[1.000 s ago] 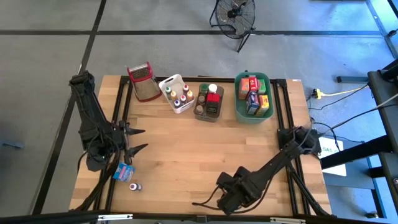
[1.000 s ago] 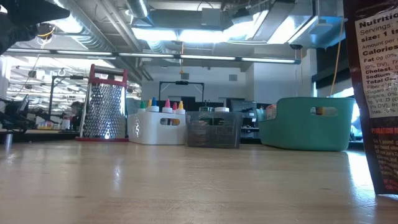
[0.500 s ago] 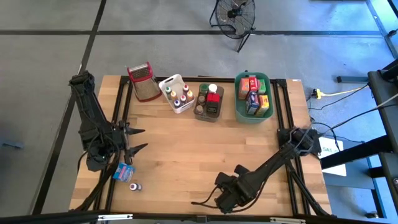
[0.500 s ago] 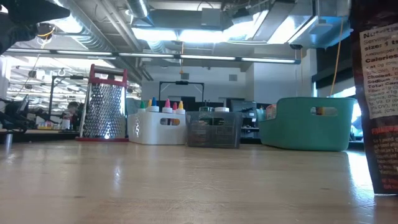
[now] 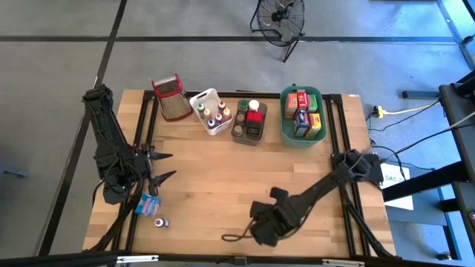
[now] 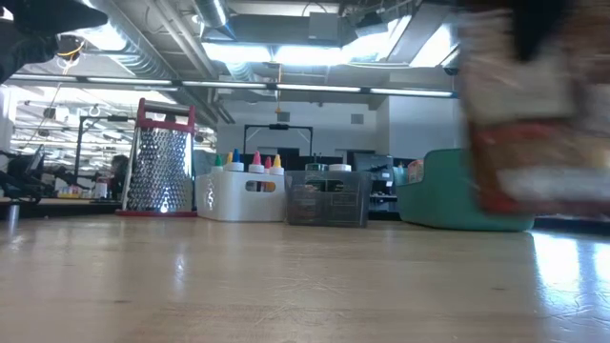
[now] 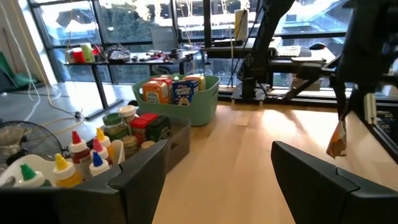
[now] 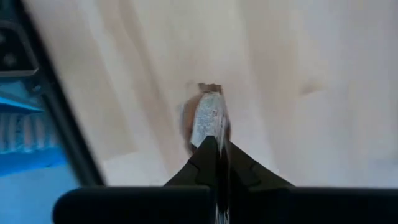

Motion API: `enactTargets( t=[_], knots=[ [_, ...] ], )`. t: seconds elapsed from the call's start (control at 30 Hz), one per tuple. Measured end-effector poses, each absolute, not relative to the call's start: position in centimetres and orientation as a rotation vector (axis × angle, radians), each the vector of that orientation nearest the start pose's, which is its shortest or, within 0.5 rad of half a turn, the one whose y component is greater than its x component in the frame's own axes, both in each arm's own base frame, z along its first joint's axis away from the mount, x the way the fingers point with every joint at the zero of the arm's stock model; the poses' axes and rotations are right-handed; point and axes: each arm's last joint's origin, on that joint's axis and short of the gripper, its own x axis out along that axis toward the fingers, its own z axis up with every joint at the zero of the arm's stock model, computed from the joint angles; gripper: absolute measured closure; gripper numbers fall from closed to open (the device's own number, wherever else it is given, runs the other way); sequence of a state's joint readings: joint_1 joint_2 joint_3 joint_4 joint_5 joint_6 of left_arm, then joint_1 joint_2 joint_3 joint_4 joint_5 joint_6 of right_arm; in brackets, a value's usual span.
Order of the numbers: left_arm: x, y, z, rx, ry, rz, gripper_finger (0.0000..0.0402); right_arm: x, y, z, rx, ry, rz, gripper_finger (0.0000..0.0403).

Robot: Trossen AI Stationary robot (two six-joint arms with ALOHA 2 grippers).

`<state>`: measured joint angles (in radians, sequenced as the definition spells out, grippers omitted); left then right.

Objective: Pick & Place Kitchen Items
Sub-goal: Put the orange spice pack into the black bin

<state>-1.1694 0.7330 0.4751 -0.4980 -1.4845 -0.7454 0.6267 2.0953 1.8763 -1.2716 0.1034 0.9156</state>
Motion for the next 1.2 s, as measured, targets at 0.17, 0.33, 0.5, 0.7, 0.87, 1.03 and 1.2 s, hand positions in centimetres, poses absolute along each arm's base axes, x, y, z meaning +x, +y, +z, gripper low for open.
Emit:
enactTargets(
  t=[0.17,0.33,0.5,0.7,0.87,1.03,1.2],
  knots=[
    [7.6,-10.5,22.8,0.037,0.045,0.361,0.0123,35.2,20.5,27.7,0.030,1.386,-0.244,0.0401],
    [7.6,-10.5,22.8,0.070,0.050,0.361,0.0123,37.4,14.7,30.9,-0.130,1.367,-0.232,0.0402],
    [7.6,-10.5,22.8,0.099,0.055,0.361,0.0123,39.8,8.3,31.6,-0.212,1.345,-0.179,0.0402],
    [7.6,-10.4,22.7,0.124,0.064,0.358,0.0123,40.6,2.2,31.6,-0.252,1.391,-0.207,0.0402],
    [7.6,-10.5,22.5,0.120,0.104,0.311,0.0123,40.7,-1.6,31.6,-0.261,1.410,-0.218,0.0403],
    [7.6,-10.7,22.3,0.107,0.165,0.239,0.0123,40.7,-4.7,31.7,-0.249,1.401,-0.244,0.0403],
    [7.6,-10.9,22.2,0.096,0.213,0.182,0.0123,40.7,-5.8,31.6,-0.190,1.397,-0.198,0.0403]
  ],
)
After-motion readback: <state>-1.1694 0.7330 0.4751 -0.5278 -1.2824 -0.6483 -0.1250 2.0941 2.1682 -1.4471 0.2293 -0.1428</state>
